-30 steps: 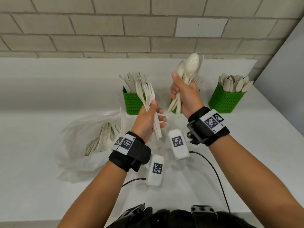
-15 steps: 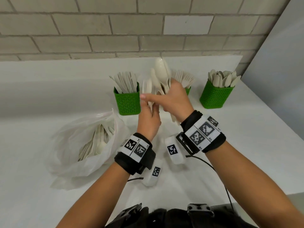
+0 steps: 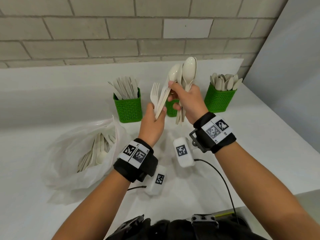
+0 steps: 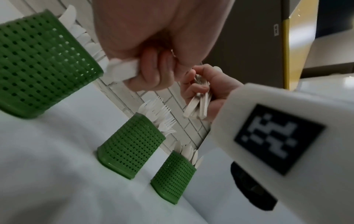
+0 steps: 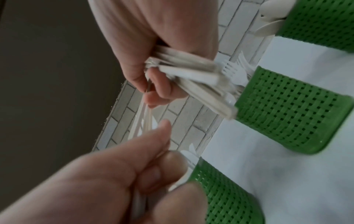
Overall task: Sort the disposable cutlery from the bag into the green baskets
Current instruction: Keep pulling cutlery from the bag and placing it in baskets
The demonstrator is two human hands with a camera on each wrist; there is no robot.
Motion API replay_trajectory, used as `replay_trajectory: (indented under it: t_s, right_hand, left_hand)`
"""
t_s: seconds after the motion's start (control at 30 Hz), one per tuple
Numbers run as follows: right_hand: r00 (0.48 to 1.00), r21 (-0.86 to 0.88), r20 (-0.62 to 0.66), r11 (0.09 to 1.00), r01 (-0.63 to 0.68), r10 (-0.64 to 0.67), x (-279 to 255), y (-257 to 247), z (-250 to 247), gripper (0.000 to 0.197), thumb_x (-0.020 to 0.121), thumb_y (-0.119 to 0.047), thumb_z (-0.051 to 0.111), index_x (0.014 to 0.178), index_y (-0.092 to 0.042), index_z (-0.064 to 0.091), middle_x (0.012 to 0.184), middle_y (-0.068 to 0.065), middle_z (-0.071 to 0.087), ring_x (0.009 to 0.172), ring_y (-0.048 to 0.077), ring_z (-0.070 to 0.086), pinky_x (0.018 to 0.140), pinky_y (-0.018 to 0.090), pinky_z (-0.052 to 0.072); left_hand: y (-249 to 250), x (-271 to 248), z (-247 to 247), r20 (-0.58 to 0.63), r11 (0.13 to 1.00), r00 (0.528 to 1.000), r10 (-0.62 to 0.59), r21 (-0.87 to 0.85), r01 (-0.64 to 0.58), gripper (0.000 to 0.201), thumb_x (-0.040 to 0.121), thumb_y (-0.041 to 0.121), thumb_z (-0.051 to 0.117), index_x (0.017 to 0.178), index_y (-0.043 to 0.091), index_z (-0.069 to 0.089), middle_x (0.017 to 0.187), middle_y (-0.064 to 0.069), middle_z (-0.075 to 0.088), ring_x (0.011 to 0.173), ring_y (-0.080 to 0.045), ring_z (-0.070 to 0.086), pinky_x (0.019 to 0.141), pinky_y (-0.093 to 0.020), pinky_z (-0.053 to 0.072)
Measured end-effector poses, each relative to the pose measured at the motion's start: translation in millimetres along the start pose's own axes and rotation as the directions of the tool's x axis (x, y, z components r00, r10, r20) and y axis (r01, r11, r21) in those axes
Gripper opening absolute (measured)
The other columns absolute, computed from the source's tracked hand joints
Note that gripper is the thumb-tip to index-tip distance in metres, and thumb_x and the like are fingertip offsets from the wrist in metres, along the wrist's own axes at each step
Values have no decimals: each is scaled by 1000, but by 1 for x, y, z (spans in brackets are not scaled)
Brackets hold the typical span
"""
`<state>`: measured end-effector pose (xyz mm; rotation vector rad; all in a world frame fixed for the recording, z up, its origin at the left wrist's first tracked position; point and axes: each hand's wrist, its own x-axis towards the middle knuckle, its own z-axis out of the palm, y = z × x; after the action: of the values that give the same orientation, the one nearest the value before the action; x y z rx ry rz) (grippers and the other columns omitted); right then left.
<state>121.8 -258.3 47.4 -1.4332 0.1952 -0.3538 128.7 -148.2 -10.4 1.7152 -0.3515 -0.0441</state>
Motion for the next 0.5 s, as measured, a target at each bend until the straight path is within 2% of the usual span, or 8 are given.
replay_trajectory:
  t_s: [0.1,0.23,0.27,0.37,0.4,0.43,0.47,0.5]
  right_hand:
    - [999,-65,26,997,43,-41,-2,3,-1,12,91,-9,56,80,-9,58,62,1,57,48,6,52,36,17,32]
    - [999,-121,15,991,50,-48,-4,2,0,16,88,-4,57,73,-11,57,57,0,56,50,10,51,36,17,31]
    - [999,-94,7,995,39,-38,-4,1,-1,15,88,-5,58,73,-11,57,58,0,57,51,11,51,36,18,31]
    - [999,-67,13,997,34,-33,-5,-2,-1,11,84,-16,67,77,-11,61,63,-1,58,55,11,49,37,19,30]
    - [999,-93,22,995,44,-42,-5,-3,0,13,83,-18,69,77,-10,60,63,0,58,55,10,49,37,19,30]
    - [998,-126,26,991,51,-48,-4,-3,1,15,83,-17,70,76,-10,59,63,1,57,54,10,50,37,19,31]
    - [999,-150,20,987,51,-49,-3,-4,3,15,83,-14,69,74,-9,58,62,2,56,52,9,50,37,19,31]
    - [999,-158,8,986,44,-44,-2,-5,3,15,84,-11,66,72,-10,57,61,3,55,50,9,51,36,18,31]
  left_hand:
    - [3,-2,0,57,1000,998,23,-8,-22,10,95,23,51,96,14,45,67,8,42,53,-7,41,54,-25,36]
    - [12,-5,-1,66,994,996,52,-103,-45,14,95,22,50,103,12,46,66,5,44,42,-6,42,42,-19,35]
    - [12,-5,-1,56,994,995,77,-78,-73,15,96,24,49,105,12,46,66,7,44,45,-6,41,44,-22,36]
    - [7,-5,-1,34,984,988,147,93,-150,23,98,27,43,106,5,45,70,4,44,58,-13,42,54,-40,40]
    - [7,-6,-1,34,978,986,162,128,-165,21,98,25,41,105,5,44,71,2,45,59,-12,43,56,-39,42]
    - [7,-7,-2,37,974,984,173,143,-177,18,98,25,41,102,7,42,70,2,45,56,-6,43,55,-31,41]
    - [7,-7,-2,38,972,983,180,148,-184,15,98,25,41,99,10,40,68,3,43,52,-3,42,51,-23,37]
    - [7,-7,-2,35,975,984,172,139,-176,14,98,25,42,96,13,38,65,5,41,50,-2,41,49,-20,33]
